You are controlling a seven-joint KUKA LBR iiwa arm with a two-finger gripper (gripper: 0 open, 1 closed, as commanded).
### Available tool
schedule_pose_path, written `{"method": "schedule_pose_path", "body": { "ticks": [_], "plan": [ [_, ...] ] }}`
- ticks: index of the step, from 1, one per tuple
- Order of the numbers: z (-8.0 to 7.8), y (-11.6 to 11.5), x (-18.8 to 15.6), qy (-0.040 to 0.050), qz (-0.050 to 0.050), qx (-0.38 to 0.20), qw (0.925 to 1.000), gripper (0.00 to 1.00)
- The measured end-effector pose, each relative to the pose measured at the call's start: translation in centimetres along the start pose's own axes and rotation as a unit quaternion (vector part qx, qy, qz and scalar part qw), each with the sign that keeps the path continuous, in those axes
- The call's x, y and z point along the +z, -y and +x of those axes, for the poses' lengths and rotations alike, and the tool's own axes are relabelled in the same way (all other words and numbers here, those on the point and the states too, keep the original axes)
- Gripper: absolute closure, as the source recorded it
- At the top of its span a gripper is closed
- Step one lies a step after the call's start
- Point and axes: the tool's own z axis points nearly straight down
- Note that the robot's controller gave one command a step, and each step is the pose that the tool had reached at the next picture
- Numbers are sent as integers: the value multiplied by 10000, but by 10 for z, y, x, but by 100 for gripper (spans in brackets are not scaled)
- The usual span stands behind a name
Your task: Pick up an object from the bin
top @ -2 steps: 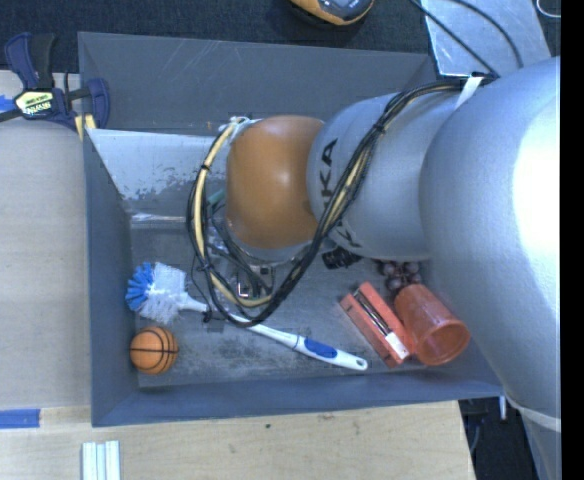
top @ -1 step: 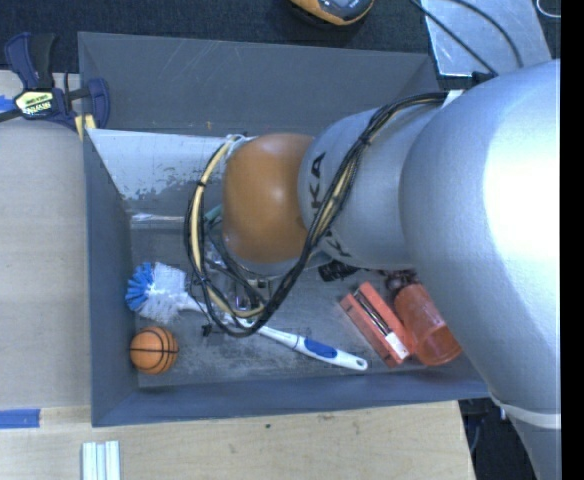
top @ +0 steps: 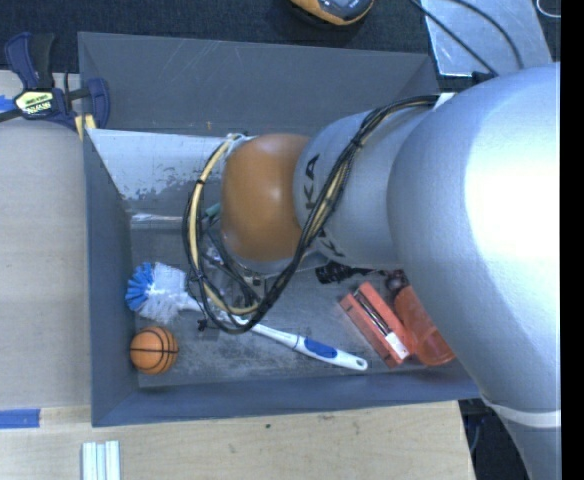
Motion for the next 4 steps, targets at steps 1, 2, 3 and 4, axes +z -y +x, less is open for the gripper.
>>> {"method": "schedule_pose_path", "body": {
  "ticks": [1, 2, 3, 4],
  "plan": [
    [12, 13, 5, -49, 22, -101, 9999, 100],
    [12, 13, 5, -49, 21, -101, 9999, 100],
    [13, 14, -1, -62, 27, -136, 9999, 100],
    [31, -3, -45, -29, 4, -840, 9965, 100]
  ]
}}
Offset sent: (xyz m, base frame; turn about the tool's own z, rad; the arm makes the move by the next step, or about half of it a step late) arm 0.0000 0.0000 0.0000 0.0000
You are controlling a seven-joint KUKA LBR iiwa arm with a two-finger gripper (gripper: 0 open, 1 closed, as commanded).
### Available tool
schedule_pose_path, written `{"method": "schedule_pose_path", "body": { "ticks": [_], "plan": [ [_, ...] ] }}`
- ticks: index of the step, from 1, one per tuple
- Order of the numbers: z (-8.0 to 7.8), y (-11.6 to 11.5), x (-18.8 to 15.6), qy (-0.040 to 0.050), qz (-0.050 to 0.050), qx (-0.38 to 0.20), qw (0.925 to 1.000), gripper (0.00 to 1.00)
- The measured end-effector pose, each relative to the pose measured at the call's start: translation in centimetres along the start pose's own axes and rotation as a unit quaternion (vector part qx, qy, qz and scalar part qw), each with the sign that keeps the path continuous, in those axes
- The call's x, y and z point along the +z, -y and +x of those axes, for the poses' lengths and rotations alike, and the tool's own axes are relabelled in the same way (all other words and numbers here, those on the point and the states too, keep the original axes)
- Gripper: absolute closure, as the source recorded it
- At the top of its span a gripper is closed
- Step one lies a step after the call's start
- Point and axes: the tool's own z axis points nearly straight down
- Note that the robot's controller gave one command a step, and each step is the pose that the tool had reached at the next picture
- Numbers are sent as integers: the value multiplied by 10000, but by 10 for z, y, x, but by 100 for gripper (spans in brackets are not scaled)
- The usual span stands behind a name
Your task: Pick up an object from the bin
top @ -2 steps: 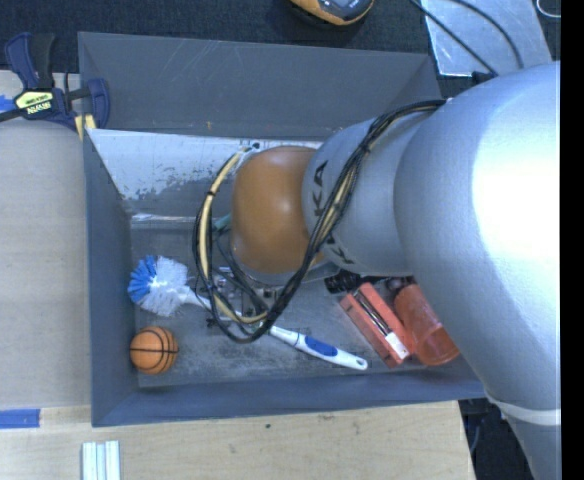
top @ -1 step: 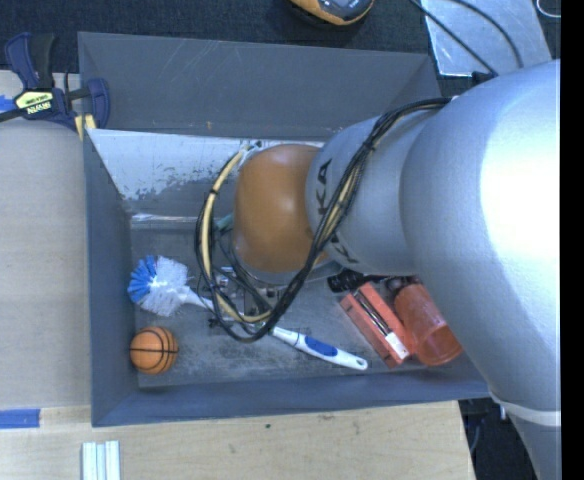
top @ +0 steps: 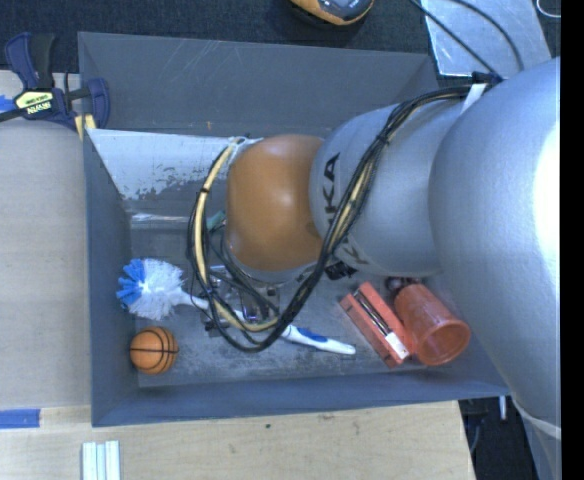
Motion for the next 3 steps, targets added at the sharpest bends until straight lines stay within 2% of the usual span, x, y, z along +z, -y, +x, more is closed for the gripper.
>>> {"method": "schedule_pose_path", "body": {
  "ticks": [1, 3],
  "plan": [
    [-24, 1, 50, -6, 4, 76, 10000, 100],
    [-24, 0, 47, 3, 0, 80, 10000, 100]
  ]
}}
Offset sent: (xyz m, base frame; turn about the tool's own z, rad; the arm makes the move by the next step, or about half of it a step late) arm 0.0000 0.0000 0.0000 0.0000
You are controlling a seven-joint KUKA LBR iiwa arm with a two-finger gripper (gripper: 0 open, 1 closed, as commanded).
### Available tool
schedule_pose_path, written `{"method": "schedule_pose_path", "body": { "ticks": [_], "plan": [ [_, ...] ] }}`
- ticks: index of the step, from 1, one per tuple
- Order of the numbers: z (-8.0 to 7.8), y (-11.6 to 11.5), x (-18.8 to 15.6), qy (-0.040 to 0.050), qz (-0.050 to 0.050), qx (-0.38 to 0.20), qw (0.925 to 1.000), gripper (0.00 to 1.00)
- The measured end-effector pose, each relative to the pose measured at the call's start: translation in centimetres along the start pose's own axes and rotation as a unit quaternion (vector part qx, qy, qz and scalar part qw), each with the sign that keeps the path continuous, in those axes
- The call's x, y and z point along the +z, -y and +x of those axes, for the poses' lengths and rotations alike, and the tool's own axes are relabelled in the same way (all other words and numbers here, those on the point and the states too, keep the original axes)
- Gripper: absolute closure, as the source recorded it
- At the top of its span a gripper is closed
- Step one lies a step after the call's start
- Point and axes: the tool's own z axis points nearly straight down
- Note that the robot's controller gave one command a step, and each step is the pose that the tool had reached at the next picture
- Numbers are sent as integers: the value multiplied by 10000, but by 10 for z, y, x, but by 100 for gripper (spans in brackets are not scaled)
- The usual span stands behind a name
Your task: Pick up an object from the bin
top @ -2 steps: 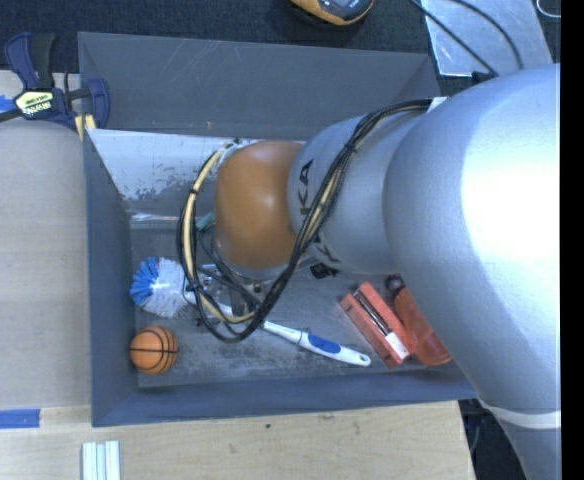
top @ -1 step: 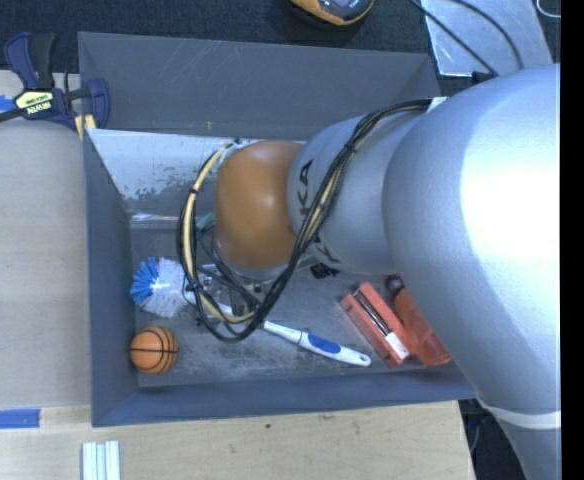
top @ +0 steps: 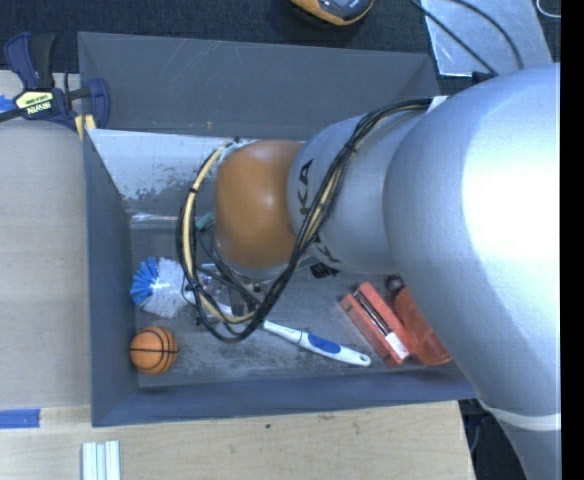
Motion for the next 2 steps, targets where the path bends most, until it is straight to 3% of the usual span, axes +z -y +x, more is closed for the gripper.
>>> {"method": "schedule_pose_path", "body": {
  "ticks": [2],
  "plan": [
    [4, 0, 3, 6, 0, -188, 9998, 100]
  ]
}}
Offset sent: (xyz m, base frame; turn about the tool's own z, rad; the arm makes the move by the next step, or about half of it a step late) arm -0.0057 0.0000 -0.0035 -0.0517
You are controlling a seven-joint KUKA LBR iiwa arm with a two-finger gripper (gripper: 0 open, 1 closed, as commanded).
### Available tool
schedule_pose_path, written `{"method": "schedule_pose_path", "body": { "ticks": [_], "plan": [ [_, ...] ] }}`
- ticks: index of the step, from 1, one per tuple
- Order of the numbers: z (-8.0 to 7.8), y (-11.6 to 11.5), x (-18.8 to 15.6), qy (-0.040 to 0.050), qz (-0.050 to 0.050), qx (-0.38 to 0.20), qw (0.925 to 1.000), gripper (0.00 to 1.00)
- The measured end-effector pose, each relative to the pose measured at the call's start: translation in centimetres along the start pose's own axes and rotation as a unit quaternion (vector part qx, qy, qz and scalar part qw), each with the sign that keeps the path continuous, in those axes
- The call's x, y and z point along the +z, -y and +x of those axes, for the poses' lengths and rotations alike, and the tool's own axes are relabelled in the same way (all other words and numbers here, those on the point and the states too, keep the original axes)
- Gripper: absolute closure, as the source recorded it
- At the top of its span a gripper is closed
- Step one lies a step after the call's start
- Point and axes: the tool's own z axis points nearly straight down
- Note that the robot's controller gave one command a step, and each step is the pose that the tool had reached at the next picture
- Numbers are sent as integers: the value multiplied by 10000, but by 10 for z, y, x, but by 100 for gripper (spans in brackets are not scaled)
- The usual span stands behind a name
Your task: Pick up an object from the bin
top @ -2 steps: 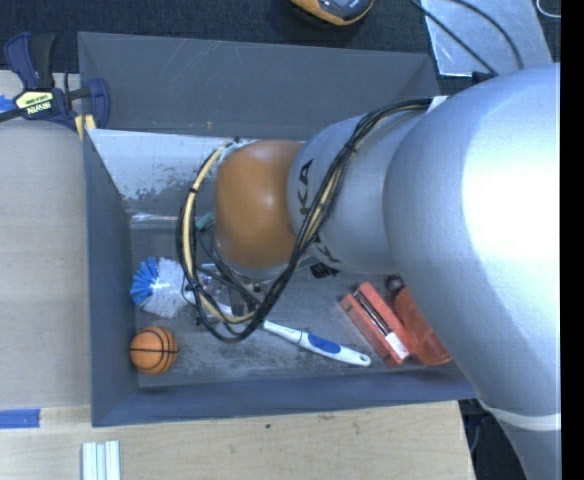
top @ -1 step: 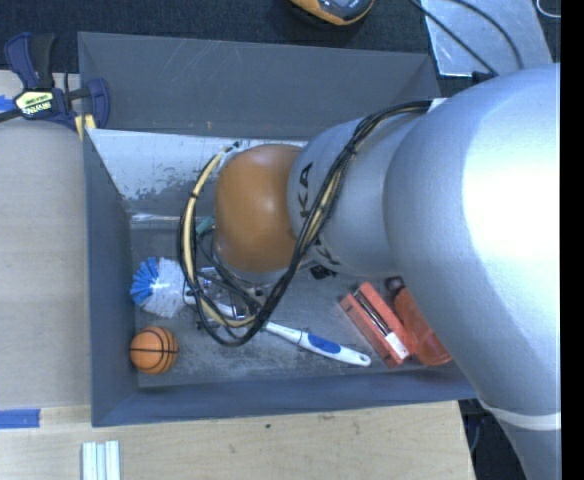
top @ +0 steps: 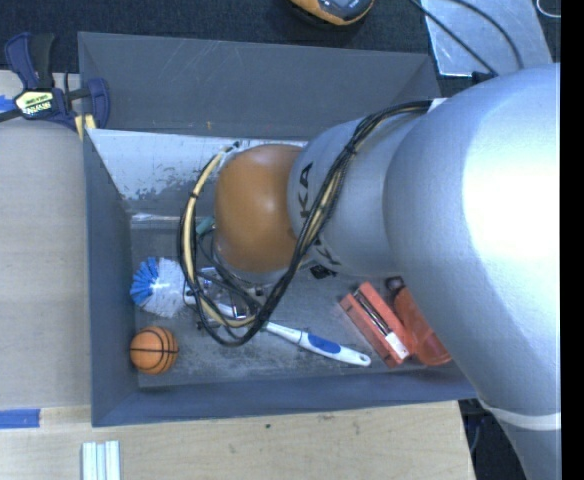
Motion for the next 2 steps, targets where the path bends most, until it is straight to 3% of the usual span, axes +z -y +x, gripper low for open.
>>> {"method": "schedule_pose_path", "body": {
  "ticks": [2],
  "plan": [
    [-2, 13, 0, 0, -2, 145, 9999, 100]
  ]
}}
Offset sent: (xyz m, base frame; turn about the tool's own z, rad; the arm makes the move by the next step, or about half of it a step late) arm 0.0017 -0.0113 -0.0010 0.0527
